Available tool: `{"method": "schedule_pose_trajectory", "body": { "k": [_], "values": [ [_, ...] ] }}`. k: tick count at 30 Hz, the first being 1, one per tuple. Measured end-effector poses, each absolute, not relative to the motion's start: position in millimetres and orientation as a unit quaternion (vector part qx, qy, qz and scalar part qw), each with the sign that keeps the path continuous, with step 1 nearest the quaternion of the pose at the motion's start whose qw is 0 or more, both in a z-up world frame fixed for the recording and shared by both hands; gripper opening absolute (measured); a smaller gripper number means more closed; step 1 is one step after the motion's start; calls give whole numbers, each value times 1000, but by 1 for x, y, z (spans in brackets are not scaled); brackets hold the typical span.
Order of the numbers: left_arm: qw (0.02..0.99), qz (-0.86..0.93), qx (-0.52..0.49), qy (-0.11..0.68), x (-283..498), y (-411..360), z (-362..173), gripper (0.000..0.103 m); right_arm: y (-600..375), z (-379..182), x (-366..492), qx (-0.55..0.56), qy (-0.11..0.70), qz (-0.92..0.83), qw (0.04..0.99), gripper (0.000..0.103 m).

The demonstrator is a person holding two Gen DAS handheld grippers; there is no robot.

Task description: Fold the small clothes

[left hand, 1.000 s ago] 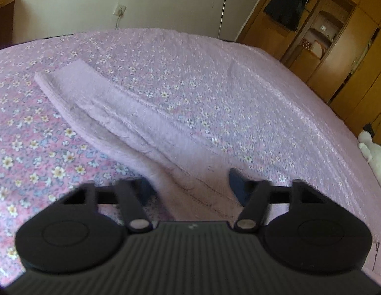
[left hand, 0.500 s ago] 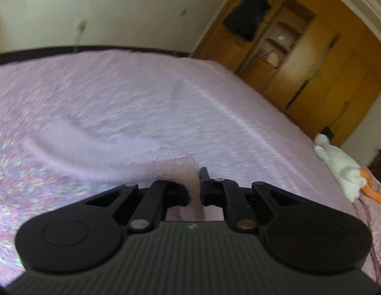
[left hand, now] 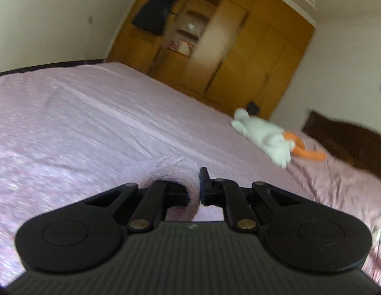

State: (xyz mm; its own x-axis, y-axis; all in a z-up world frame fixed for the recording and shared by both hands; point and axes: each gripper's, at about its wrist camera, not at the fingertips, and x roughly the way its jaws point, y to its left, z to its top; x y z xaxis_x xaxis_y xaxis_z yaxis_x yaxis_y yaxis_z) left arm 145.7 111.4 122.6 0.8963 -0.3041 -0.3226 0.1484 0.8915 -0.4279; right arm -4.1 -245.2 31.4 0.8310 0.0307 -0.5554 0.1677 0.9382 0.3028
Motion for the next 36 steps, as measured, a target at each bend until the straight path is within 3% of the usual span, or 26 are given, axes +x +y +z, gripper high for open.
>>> {"method": "schedule_pose_trajectory", "body": {
  "k": [8, 13, 18, 27, 36],
  "values": [
    [935, -150, -160, 278, 156, 51, 67, 11, -252, 24, -8, 185, 297, -40, 936, 87],
    [915, -178, -130, 339, 150, 33, 35, 37, -250, 23, -7, 192, 301, -35, 933, 87],
    [912, -174, -110, 355, 124, 34, 30, 53, -241, 32, -1, 200, 303, -7, 932, 87],
    [915, -109, -82, 381, 88, 73, 30, 54, -197, 50, 59, 223, 316, 91, 918, 87],
    [913, -76, -113, 386, 76, 110, 18, 53, -126, 43, 148, 247, 384, 147, 878, 85]
  ]
}}
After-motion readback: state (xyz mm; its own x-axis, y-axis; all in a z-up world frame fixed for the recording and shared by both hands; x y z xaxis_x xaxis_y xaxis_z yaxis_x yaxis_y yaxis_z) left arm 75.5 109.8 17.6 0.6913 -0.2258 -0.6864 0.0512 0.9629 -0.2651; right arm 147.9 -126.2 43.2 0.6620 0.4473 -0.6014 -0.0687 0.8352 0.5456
